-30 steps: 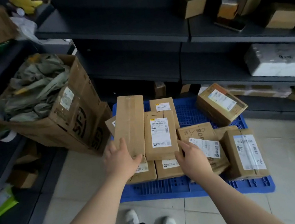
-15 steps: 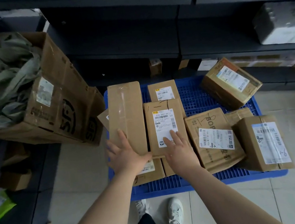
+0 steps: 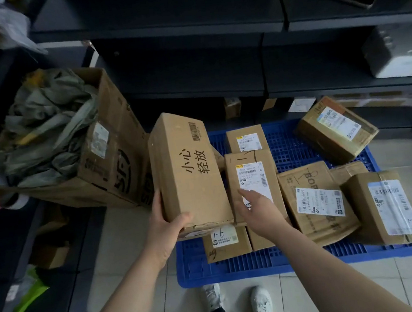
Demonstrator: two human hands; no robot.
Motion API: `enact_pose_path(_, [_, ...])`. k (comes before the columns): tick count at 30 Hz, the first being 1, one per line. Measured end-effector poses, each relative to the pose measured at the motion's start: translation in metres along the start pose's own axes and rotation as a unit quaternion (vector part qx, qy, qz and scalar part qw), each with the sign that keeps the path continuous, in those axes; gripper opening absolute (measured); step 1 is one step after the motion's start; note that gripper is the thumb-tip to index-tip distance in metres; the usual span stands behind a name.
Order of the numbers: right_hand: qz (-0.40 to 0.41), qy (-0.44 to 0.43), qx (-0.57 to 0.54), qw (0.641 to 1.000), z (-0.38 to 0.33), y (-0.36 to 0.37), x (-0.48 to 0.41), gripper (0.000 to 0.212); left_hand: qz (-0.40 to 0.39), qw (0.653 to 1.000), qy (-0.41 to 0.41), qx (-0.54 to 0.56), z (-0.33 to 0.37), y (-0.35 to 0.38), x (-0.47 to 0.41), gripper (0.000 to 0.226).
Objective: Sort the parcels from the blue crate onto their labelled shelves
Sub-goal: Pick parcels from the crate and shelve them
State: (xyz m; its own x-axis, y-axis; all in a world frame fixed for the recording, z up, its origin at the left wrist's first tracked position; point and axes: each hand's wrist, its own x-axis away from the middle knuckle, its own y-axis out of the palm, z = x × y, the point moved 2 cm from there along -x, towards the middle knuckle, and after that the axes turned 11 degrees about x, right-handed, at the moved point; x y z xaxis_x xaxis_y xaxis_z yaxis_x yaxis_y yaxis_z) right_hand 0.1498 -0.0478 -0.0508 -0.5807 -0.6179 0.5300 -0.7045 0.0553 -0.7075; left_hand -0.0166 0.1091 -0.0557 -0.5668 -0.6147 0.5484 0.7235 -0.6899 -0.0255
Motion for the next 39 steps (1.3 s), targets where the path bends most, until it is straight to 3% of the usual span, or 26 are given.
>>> enact_pose_path(2, [-0.009,0.007,-0.082,0.997,-0.017,-0.007,0.005,0.043,-0.004,1.000,0.017,-0.010,0.009,-0.001,0.006,0.110])
enact_pose_path(4, [0.012,0.007,-0.131,0.991,-0.027,-0.012,0.009,0.047,0.023,0.993,0.024,-0.114,0.018,-0.001,0.012,0.116])
enact_pose_path(8, [0.035,-0.016,-0.211,0.977,-0.042,-0.020,0.018,0.047,0.056,0.930,0.071,-0.355,0.027,0.012,0.022,0.130])
enact_pose_path(12, [0.032,0.011,-0.274,0.961,-0.031,-0.029,0.027,0.060,0.018,0.899,0.118,-0.422,0.027,0.040,0.027,0.135])
enact_pose_path(14, [0.068,0.040,-0.283,0.956,0.001,-0.039,0.045,0.065,-0.023,0.885,0.149,-0.441,0.028,0.074,0.036,0.136])
enact_pose_path(16, [0.077,0.049,-0.274,0.957,0.021,-0.043,0.048,0.063,-0.043,0.881,0.151,-0.447,0.029,0.093,0.040,0.137])
enact_pose_path(20, [0.080,0.043,-0.258,0.962,0.032,-0.044,0.049,0.063,-0.105,0.907,0.132,-0.386,0.021,0.107,0.039,0.131])
enact_pose_path(27, [0.079,0.044,-0.296,0.951,0.049,-0.050,0.048,0.064,-0.085,0.961,0.147,-0.217,0.035,0.108,0.035,0.062])
enact_pose_path(31, [0.085,0.030,-0.243,0.966,0.071,-0.065,0.045,0.057,-0.076,0.981,0.087,-0.153,0.040,0.115,0.034,0.045])
enact_pose_path(34, [0.067,0.034,-0.224,0.972,0.093,-0.070,0.042,0.053,-0.075,0.986,0.089,-0.117,0.041,0.126,0.035,0.035])
enact_pose_path(36, [0.068,0.040,-0.204,0.976,0.107,-0.074,0.042,0.049,-0.088,0.980,0.085,-0.156,0.036,0.137,0.034,0.044])
enact_pose_path(39, [0.062,0.057,-0.205,0.975,0.120,-0.083,0.045,0.048,-0.099,0.979,0.032,-0.177,0.024,0.158,0.034,0.085])
